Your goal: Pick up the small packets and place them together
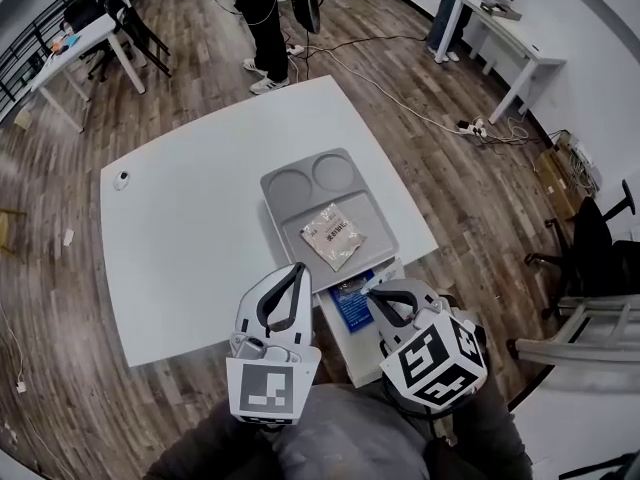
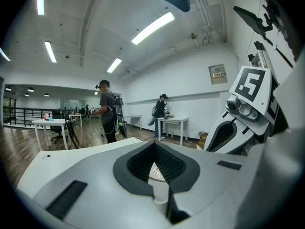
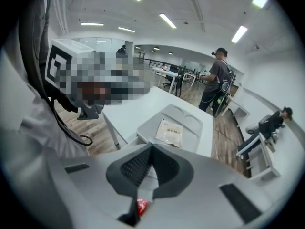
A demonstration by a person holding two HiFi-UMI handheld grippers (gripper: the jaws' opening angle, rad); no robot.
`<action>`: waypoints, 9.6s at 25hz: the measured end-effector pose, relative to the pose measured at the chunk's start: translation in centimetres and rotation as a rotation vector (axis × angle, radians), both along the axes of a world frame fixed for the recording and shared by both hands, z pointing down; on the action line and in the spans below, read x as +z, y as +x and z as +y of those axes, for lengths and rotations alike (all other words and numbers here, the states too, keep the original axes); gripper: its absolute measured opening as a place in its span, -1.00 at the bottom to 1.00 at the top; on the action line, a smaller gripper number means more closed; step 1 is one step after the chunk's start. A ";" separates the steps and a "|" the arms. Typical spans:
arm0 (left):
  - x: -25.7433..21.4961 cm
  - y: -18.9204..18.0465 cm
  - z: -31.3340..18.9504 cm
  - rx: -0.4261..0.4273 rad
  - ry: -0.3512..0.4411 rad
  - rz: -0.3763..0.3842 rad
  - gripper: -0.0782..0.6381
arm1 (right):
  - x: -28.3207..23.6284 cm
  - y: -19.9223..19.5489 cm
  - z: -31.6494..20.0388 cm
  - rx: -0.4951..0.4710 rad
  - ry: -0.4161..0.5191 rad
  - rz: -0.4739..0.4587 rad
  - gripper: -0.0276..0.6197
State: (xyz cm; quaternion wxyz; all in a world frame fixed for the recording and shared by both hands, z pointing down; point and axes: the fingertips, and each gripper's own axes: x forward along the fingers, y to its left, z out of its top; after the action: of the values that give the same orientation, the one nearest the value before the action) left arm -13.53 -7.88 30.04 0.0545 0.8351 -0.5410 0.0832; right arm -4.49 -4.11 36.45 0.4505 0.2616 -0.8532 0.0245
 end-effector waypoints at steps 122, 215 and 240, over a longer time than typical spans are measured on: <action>1.7 -5.1 -0.9 -0.150 -0.059 -0.004 -0.79 | 0.1 -0.1 -9.9 0.147 0.007 -0.121 -0.76; 1.3 0.4 -0.5 0.089 -0.065 -0.014 -0.79 | 7.5 1.4 -1.0 0.460 -0.183 -0.228 -0.87; 0.8 -4.0 -1.0 -0.100 -0.079 -0.030 -0.79 | -2.5 1.4 -12.1 0.398 -0.028 -0.436 -0.87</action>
State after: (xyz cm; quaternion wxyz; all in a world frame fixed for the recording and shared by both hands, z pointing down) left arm -17.48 -8.84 30.87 0.0832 0.8030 -0.5790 0.1141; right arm -3.08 -16.25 33.97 0.2464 0.4063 -0.8614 0.1797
